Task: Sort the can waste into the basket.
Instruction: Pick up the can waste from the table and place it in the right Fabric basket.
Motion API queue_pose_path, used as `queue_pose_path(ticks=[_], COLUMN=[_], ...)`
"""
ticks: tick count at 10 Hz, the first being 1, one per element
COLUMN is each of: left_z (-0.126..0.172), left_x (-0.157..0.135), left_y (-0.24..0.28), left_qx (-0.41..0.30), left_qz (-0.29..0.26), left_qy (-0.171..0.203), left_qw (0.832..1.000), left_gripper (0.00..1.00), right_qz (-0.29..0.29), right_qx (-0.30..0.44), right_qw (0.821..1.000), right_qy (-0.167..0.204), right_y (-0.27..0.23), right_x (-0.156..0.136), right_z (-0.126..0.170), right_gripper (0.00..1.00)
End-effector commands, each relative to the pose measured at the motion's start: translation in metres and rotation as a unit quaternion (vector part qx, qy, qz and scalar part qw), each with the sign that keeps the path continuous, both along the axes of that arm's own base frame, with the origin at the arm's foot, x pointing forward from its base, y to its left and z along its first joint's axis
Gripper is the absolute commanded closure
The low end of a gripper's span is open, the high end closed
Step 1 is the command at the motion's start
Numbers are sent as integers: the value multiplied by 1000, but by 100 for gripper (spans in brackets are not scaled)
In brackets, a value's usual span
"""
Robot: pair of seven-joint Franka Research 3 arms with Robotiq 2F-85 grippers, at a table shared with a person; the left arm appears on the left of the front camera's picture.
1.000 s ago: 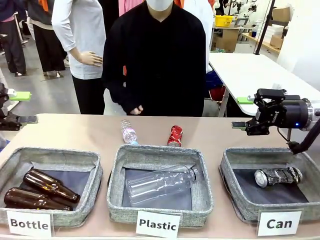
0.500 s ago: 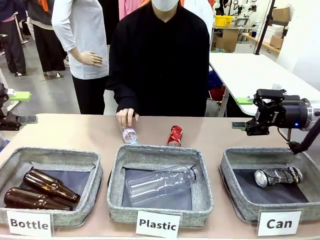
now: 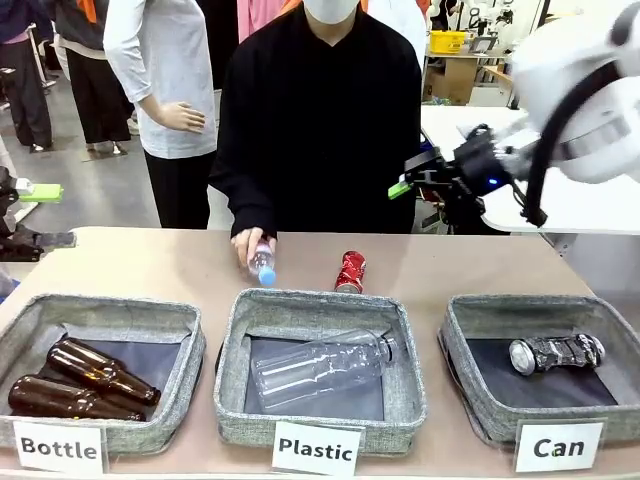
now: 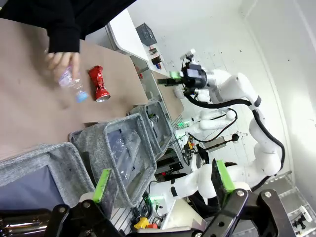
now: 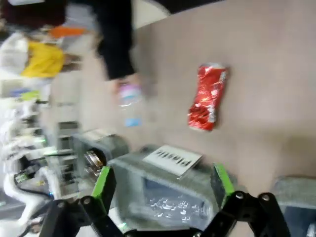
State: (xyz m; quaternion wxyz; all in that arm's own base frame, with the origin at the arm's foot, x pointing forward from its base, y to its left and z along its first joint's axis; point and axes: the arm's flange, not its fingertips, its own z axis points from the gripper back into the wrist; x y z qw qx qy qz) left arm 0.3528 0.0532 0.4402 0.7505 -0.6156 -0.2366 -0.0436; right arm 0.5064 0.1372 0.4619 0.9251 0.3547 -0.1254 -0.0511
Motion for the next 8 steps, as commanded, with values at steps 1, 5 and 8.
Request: queue_pose_path(ticks=[1,5,8], left_z=[4,4,4], left_x=[-3,-3,-3], left_y=[1,1,1], left_qx=[-2,-2,-2], left_qz=[-4,-4,-4], left_qy=[4,4,4], left_qw=[1000,1000,1000], left_gripper=[0,0,0], right_qz=[16,-3,-21], right_qx=[-114,-138,25], right_qw=[990,987,999], right_qy=[81,87,-36], right_y=[12,15,-75], right_x=[23,8,-50], right_z=[-10,-25,-6], right_gripper=[0,0,0])
